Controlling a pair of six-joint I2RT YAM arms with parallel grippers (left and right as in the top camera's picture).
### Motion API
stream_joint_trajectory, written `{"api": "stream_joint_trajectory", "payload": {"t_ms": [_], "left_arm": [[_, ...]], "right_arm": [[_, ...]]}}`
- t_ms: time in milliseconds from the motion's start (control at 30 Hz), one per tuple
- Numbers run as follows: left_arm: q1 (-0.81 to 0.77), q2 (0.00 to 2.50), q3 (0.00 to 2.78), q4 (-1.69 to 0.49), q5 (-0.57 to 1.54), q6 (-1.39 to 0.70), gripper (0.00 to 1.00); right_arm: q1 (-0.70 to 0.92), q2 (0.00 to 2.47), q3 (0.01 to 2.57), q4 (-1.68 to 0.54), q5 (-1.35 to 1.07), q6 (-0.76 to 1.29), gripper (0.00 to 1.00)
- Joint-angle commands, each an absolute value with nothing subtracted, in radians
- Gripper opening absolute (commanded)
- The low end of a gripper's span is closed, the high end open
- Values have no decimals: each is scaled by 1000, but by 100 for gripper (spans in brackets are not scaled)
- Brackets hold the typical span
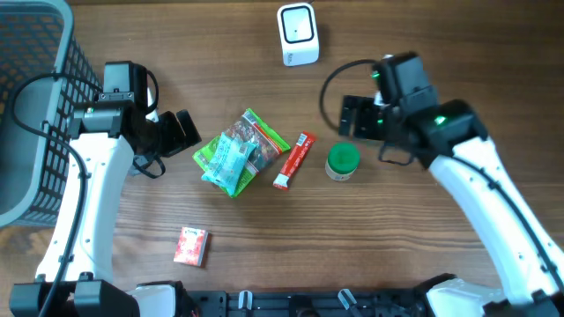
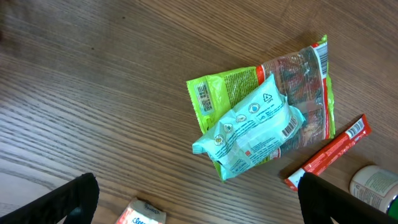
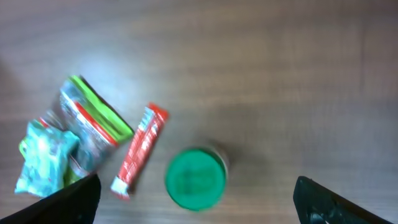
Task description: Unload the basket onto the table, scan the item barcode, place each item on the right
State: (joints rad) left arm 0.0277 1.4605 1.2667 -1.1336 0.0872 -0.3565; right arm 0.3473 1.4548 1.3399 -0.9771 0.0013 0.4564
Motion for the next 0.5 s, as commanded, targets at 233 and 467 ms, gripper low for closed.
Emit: {"api": "stream_joint_trajectory", "payload": {"t_ms": [233, 467], "left_arm": [[31, 1462, 1266, -1134, 96, -344, 100], [31, 1462, 1266, -1134, 96, -344, 100]], "right_arm": [[297, 1515, 1348, -965, -236, 333, 100], [347, 1618, 1325, -995, -141, 314, 100]]}}
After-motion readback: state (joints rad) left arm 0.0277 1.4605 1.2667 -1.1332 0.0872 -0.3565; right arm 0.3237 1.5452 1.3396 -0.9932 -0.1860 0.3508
